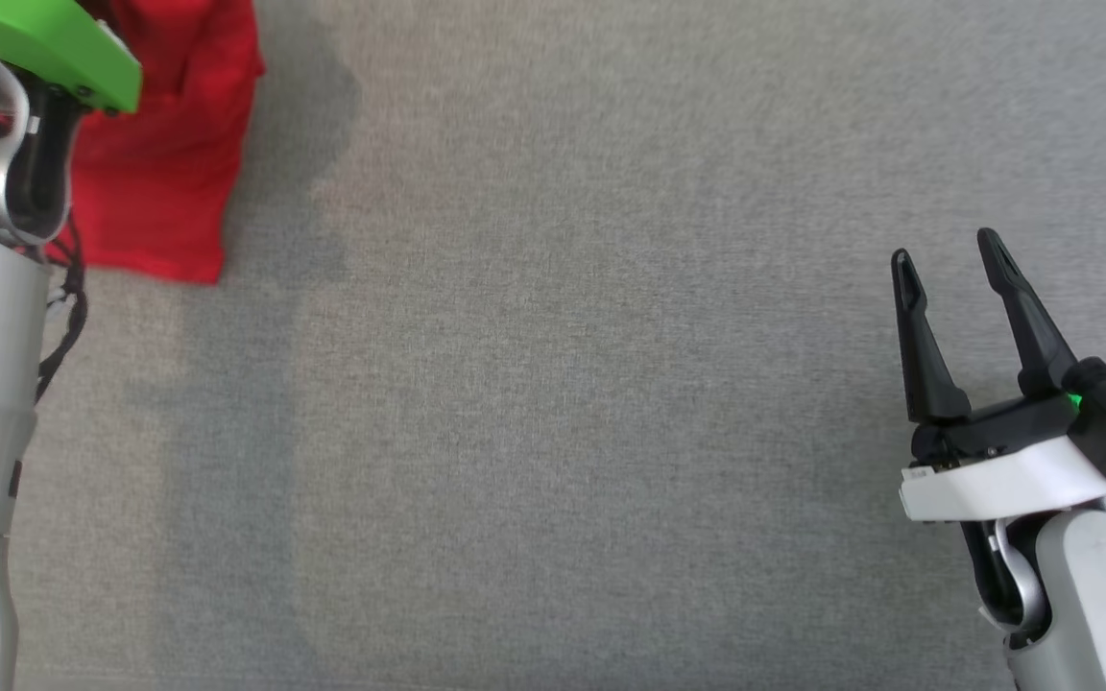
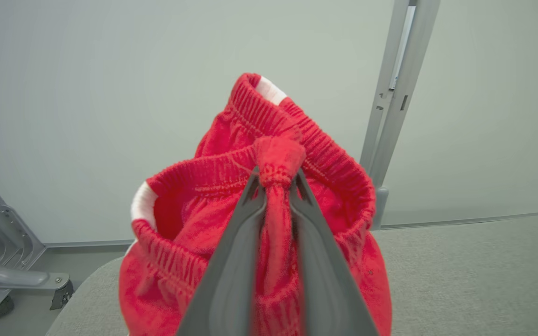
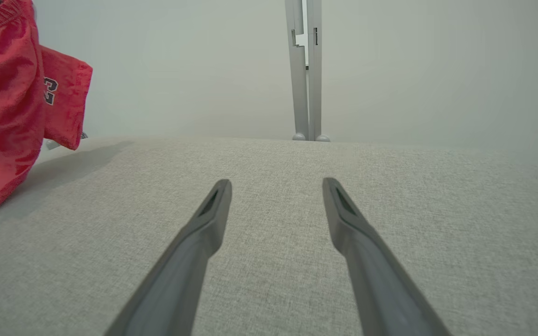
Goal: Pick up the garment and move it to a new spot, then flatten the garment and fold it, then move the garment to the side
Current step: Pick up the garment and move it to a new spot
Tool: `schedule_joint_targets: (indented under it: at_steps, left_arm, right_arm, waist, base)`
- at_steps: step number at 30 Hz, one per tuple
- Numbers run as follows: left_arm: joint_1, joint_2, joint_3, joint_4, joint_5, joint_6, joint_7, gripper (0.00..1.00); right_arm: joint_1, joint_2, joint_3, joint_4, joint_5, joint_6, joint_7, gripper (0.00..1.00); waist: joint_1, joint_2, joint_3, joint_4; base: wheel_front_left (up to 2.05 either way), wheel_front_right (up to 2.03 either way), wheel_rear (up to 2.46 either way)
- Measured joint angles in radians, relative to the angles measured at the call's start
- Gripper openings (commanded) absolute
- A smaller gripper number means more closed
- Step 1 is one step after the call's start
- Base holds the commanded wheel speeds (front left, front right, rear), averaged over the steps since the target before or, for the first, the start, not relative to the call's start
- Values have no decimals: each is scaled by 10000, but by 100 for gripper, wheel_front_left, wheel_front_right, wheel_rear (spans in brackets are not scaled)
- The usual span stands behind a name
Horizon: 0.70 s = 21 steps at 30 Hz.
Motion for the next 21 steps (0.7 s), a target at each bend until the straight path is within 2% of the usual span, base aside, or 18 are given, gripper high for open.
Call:
schedule_joint_targets:
  at_steps: [5,8,15,21]
  left_arm:
    - [221,470,-907,-1873,-991,0,359,0]
    - [273,441,-1229,-2621,-1490,0,640,0]
    - [271,-309,-1795,-3501,-2134,0,842,0]
    - [466,-943,-2493,-3532,-2222,0,370,0]
  right_arm:
    - [308,514,-119,77,67,0,2,100]
    - [476,736,-128,127,96,0,2,100]
    - [750,1103,-226,144,178,0,2,100]
    - [833,1235,-238,157,222,0,2,100]
  waist:
    - [0,0,-981,-274]
    - [-1,1,-1433,-592]
    - [0,1,-2111,-1808]
    - [0,1,-2368,-2945]
  base:
    - [0,0,0]
    - [0,0,0]
    - [0,0,0]
    - [0,0,0]
